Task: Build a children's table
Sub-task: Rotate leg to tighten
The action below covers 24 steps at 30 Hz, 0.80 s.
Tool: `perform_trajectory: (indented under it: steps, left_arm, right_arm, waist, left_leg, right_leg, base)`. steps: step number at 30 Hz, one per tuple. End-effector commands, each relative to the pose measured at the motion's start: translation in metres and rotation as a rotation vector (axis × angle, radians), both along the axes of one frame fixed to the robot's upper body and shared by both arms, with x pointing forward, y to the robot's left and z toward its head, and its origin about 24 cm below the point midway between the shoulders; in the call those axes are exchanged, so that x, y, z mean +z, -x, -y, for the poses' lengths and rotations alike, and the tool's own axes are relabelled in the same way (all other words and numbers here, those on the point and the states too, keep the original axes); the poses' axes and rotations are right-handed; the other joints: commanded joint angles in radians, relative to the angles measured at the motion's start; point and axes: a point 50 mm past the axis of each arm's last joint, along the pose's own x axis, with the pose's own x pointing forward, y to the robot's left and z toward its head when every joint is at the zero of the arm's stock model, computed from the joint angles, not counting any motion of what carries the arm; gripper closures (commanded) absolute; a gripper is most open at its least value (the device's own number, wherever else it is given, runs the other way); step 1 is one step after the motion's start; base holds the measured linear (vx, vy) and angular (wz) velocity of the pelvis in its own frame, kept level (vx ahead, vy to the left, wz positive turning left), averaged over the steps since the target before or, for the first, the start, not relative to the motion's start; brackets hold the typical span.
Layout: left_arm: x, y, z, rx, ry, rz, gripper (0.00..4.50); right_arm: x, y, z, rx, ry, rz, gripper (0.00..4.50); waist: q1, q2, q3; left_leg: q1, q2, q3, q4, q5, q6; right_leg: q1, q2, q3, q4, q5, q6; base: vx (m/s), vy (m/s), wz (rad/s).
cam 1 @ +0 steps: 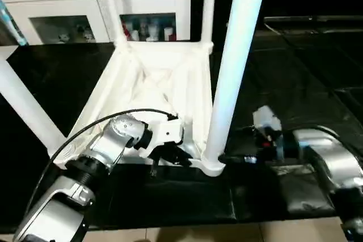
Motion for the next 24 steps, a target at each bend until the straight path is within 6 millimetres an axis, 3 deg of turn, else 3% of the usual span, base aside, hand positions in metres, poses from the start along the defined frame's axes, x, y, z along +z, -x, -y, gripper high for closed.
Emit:
perform_trajectory:
  steps: [1, 3, 7, 17, 24]
  left_arm:
    - [0.005, 0.005, 0.010, -0.101, -0.014, 0.019, 4.50]
    - [0.005, 0.005, 0.010, -0.104, -0.014, 0.021, 4.50]
    - [0.004, 0.005, 0.009, -0.105, -0.015, 0.021, 4.50]
    - [0.004, 0.005, 0.009, -0.098, -0.018, 0.025, 4.50]
    - [0.004, 0.004, 0.009, -0.098, -0.020, 0.028, 4.50]
  right_arm:
    - [0.003, -0.002, -0.003, 0.036, 0.006, 0.015, 0.92]
    - [0.002, -0.003, -0.006, 0.064, 0.006, 0.010, 1.26]
    - [0.001, -0.004, -0.007, 0.081, 0.008, 0.008, 1.46]
    - [-0.003, -0.005, -0.011, 0.114, 0.021, -0.007, 2.46]
    - [-0.004, -0.005, -0.016, 0.134, 0.007, -0.006, 2.59]
  waist:
    - [-0.006, -0.016, -0.071]
    - [-0.006, -0.016, -0.072]
    - [-0.007, -0.016, -0.073]
    - [-0.007, -0.014, -0.073]
    - [-0.008, -0.015, -0.073]
  left_leg:
    - [-0.005, 0.016, 0.009, -0.063, -0.133, 0.100]
    - [-0.004, 0.016, 0.009, -0.062, -0.129, 0.098]
    - [-0.005, 0.016, 0.009, -0.061, -0.132, 0.098]
    - [-0.007, 0.016, 0.008, -0.061, -0.122, 0.100]
    - [-0.007, 0.015, 0.008, -0.061, -0.130, 0.098]
  right_leg:
    - [0.069, -0.032, 0.039, -0.054, -0.223, -0.236]
    - [0.068, -0.032, 0.039, -0.054, -0.228, -0.235]
    - [0.068, -0.032, 0.039, -0.053, -0.224, -0.236]
    - [0.068, -0.031, 0.037, -0.052, -0.223, -0.237]
    - [0.068, -0.030, 0.037, -0.054, -0.235, -0.234]
  base:
    - [0.000, 0.000, 0.00]
    - [0.000, 0.000, 0.00]
    - [0.000, 0.000, 0.00]
    - [0.000, 0.000, 0.00]
    - [0.000, 0.000, 0.00]
